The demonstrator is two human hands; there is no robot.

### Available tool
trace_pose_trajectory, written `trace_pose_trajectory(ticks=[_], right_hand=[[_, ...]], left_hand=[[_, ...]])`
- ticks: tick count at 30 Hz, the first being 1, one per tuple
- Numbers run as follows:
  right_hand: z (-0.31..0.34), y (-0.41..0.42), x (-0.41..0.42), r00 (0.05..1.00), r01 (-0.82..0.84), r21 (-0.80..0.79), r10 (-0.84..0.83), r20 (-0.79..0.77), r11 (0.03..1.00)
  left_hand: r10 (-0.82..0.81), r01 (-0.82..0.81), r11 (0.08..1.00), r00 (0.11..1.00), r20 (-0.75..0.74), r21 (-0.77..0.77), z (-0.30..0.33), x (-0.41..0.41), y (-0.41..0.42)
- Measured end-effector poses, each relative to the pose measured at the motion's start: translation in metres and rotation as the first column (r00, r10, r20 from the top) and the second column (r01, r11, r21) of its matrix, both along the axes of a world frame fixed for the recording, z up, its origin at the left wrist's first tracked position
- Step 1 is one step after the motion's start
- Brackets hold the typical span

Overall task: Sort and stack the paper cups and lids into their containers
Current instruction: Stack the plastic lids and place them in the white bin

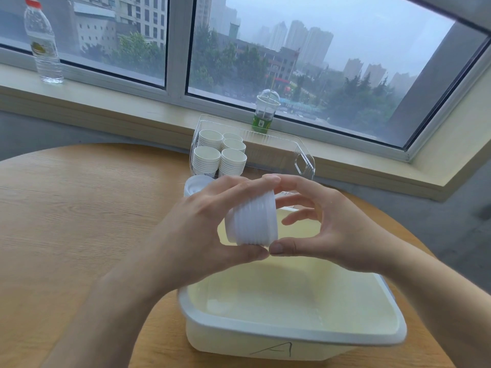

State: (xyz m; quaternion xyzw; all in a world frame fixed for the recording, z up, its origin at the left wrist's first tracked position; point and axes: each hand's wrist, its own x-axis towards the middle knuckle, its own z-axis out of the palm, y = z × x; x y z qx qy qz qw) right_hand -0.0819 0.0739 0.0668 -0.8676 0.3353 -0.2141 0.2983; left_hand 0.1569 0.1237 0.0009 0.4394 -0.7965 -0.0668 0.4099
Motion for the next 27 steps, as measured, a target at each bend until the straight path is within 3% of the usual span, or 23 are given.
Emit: trace_pose_trajectory(ticks=[11, 15, 19, 22, 27], right_hand=[[-0.008, -0.003, 0.004, 0.988, 0.036, 0.040, -0.042, 0.148, 0.999], [-0.016, 0.004, 0.010, 0.949, -0.022, 0.285, -0.070, 0.307, 0.958], [-0.020, 0.015, 0.022, 0.821, -0.254, 0.567, -0.135, 0.554, 0.784], [-0.021, 0.017, 0.028, 0.761, -0.345, 0.582, -0.144, 0.633, 0.736], [-0.020, 0.016, 0.032, 0.742, -0.325, 0.561, -0.162, 0.650, 0.761]], left_hand=[[-0.045, 0.043, 0.999, 0.994, -0.096, -0.030, 0.003, -0.007, 0.002], [0.013, -0.027, 0.998, 0.969, -0.246, -0.055, 0.004, -0.009, 0.004], [0.036, -0.053, 0.998, 0.930, -0.365, -0.036, 0.005, -0.008, 0.003], [0.023, -0.038, 0.999, 0.899, -0.438, -0.025, 0.003, -0.008, 0.003], [0.025, -0.024, 1.000, 0.889, -0.456, 0.008, 0.003, -0.004, 0.003]])
